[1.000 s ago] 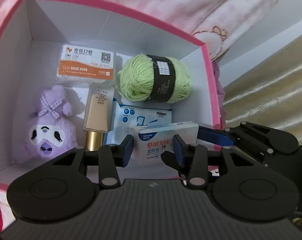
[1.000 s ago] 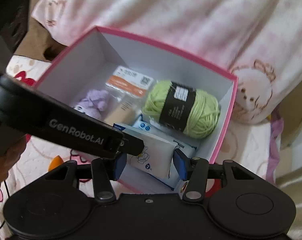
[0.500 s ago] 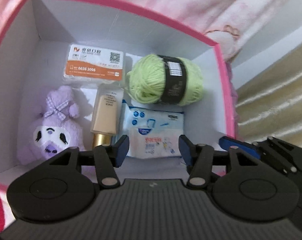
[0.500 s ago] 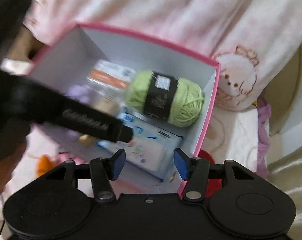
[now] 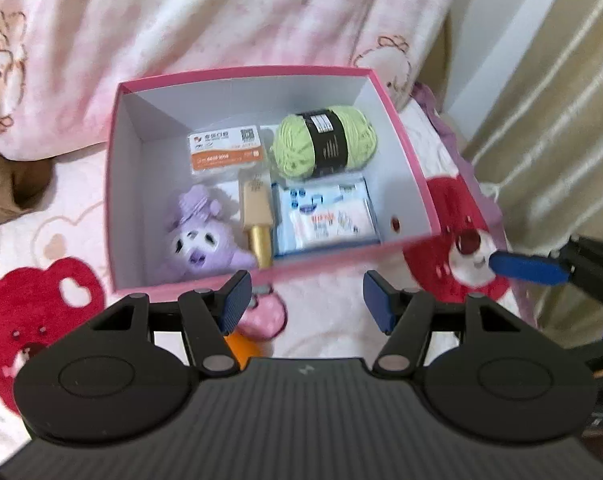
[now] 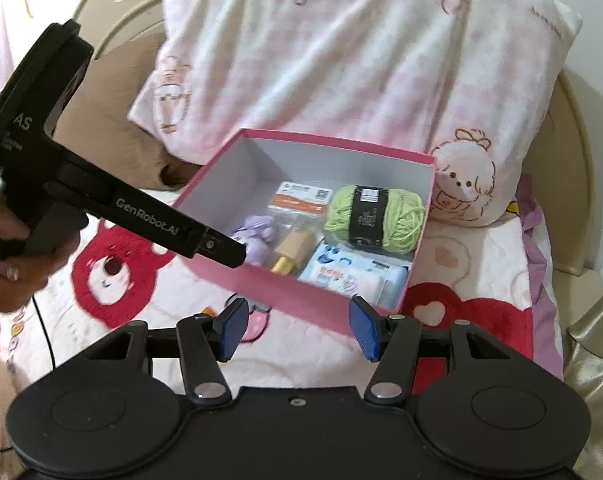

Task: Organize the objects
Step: 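Withdraw the right tool and move it to the orange sponge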

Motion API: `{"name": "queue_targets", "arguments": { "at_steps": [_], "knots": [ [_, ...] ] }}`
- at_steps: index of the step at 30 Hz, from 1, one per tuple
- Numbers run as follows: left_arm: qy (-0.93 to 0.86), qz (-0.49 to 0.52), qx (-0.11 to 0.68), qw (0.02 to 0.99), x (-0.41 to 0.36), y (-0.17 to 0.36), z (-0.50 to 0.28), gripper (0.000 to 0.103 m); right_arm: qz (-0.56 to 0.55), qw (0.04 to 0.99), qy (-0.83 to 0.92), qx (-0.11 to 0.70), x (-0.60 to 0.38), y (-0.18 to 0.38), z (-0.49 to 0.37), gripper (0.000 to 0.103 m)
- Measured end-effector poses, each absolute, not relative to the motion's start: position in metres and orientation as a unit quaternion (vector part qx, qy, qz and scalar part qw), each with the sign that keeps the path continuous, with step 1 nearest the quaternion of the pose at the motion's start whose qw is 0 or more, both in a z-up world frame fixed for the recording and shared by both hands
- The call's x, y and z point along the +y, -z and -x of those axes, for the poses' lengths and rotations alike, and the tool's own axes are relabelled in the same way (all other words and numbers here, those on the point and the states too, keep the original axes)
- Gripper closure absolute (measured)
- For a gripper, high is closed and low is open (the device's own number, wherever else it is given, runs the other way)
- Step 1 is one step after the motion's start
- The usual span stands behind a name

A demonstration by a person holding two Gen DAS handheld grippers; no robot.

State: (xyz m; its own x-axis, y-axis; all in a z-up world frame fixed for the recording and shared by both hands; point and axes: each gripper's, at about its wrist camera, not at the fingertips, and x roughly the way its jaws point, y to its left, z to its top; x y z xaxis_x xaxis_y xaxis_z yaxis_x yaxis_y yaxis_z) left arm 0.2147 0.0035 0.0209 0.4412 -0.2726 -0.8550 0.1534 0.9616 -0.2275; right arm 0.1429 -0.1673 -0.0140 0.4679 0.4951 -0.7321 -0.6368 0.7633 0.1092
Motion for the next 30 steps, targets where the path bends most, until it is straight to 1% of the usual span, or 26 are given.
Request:
{"name": "queue_targets", "arguments": {
  "at_steps": [2,6,12,20,25,28,30],
  "knots": [
    [0.127,0.049,0.518,0.844,0.007,-0.029,-0.199,0.042,0.094,0.851,-0.339,0.389,-0.169,0.006,-0.13,0.042],
    [0.133,0.037,0.515,0.846,0.014,-0.04,-0.169,0.038,0.101,0.848,-0.355,0.379,-0.17,-0.004,-0.105,0.039],
    [0.13,0.041,0.514,0.847,0.023,-0.037,-0.136,0.038,0.109,0.841,-0.381,0.369,-0.164,-0.003,-0.076,0.039],
    [0.125,0.048,0.499,0.856,0.032,-0.013,-0.118,0.035,0.12,0.823,-0.416,0.368,-0.143,0.015,-0.064,0.037],
    [0.124,0.063,0.49,0.861,0.041,0.009,-0.119,0.03,0.15,0.818,-0.43,0.351,-0.121,0.034,-0.06,0.035],
    [0.122,0.076,0.482,0.865,0.048,0.024,-0.119,0.025,0.137,0.808,-0.436,0.372,-0.11,0.049,-0.061,0.035],
    [0.128,0.092,0.486,0.859,0.053,0.035,-0.119,0.025,0.136,0.804,-0.433,0.384,-0.104,0.06,-0.059,0.035]
  ]
}}
